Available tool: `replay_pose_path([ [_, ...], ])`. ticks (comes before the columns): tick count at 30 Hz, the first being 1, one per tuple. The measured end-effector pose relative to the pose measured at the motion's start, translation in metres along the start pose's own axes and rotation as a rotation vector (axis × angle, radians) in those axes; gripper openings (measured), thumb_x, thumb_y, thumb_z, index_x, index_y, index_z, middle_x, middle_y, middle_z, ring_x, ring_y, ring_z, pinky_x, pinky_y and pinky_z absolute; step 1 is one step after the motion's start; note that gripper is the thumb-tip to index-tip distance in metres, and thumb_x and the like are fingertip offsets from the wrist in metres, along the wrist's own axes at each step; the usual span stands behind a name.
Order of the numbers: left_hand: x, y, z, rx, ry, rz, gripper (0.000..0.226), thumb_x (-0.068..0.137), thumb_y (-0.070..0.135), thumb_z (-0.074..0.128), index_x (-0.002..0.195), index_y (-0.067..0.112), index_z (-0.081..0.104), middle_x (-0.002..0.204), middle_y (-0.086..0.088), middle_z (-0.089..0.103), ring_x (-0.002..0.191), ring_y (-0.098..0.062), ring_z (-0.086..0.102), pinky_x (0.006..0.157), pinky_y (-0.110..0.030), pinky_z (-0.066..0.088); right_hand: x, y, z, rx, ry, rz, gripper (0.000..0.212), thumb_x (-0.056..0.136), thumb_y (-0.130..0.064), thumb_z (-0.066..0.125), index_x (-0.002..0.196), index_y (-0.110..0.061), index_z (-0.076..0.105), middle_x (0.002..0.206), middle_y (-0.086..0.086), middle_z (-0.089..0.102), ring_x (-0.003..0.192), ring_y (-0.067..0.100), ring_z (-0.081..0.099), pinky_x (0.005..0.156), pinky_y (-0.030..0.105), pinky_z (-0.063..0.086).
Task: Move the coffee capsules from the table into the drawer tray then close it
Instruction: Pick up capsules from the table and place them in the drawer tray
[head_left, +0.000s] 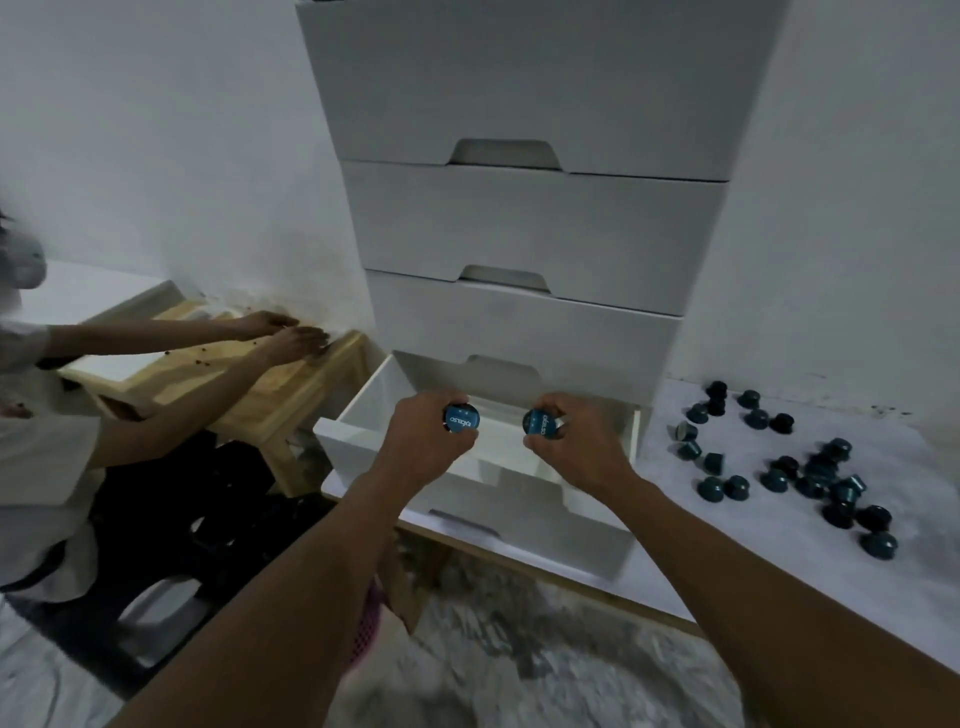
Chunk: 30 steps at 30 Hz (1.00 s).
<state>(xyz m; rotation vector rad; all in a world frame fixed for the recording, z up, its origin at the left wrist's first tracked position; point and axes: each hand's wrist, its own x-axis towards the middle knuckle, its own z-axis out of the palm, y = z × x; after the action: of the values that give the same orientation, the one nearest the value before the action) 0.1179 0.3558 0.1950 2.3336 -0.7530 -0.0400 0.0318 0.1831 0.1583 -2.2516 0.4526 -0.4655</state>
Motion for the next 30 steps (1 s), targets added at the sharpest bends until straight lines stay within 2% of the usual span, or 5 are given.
replay_pose_path([
  [7,0.063,-0.049,0.000,0.030,-0.136,0.001,0.037,0.077,0.019,0.075,0.112,0.012,0.066,0.106,-0.007,0.068,0.093,-0.019,0.064,0.080,-0.024,0.048,0.053,0.004,0.039,-0.047,-0.062,0.103,0.037,0.076,-0.017,0.075,0.110,-0.014,0.060,0.104,0.007,0.063,0.091,0.023,0.062,0.084,0.039,0.054],
  [13,0.123,-0.085,0.022,0.089,-0.369,-0.028,0.041,0.075,0.018,0.077,0.114,0.014,0.064,0.111,-0.005,0.067,0.099,-0.019,0.063,0.087,-0.029,0.052,0.109,0.033,0.078,-0.048,-0.223,0.175,0.033,0.075,-0.012,0.074,0.106,-0.013,0.063,0.098,0.003,0.064,0.088,0.018,0.060,0.077,0.030,0.050],
  [21,0.164,-0.119,0.056,0.388,-0.744,0.166,0.036,0.085,0.031,0.066,0.119,0.025,0.059,0.115,0.004,0.063,0.083,-0.006,0.047,0.051,-0.006,0.023,0.128,0.075,0.124,-0.148,-0.427,0.304,0.041,0.074,-0.016,0.073,0.114,-0.017,0.061,0.115,0.003,0.063,0.104,0.022,0.059,0.087,0.027,0.047],
  [26,0.179,-0.140,0.072,0.436,-0.876,0.276,0.032,0.085,0.032,0.066,0.116,0.027,0.059,0.112,0.007,0.062,0.089,-0.007,0.050,0.052,-0.008,0.022,0.127,0.082,0.139,-0.222,-0.526,0.346,0.046,0.075,-0.017,0.074,0.119,-0.019,0.058,0.119,0.004,0.060,0.107,0.022,0.057,0.088,0.026,0.046],
  [30,0.188,-0.160,0.086,0.401,-0.975,0.329,0.033,0.079,0.026,0.074,0.108,0.023,0.060,0.108,0.002,0.064,0.097,-0.015,0.058,0.070,-0.019,0.040,0.124,0.075,0.148,-0.254,-0.516,0.394,0.043,0.074,-0.016,0.075,0.115,-0.020,0.060,0.116,0.003,0.061,0.101,0.019,0.056,0.084,0.025,0.046],
])
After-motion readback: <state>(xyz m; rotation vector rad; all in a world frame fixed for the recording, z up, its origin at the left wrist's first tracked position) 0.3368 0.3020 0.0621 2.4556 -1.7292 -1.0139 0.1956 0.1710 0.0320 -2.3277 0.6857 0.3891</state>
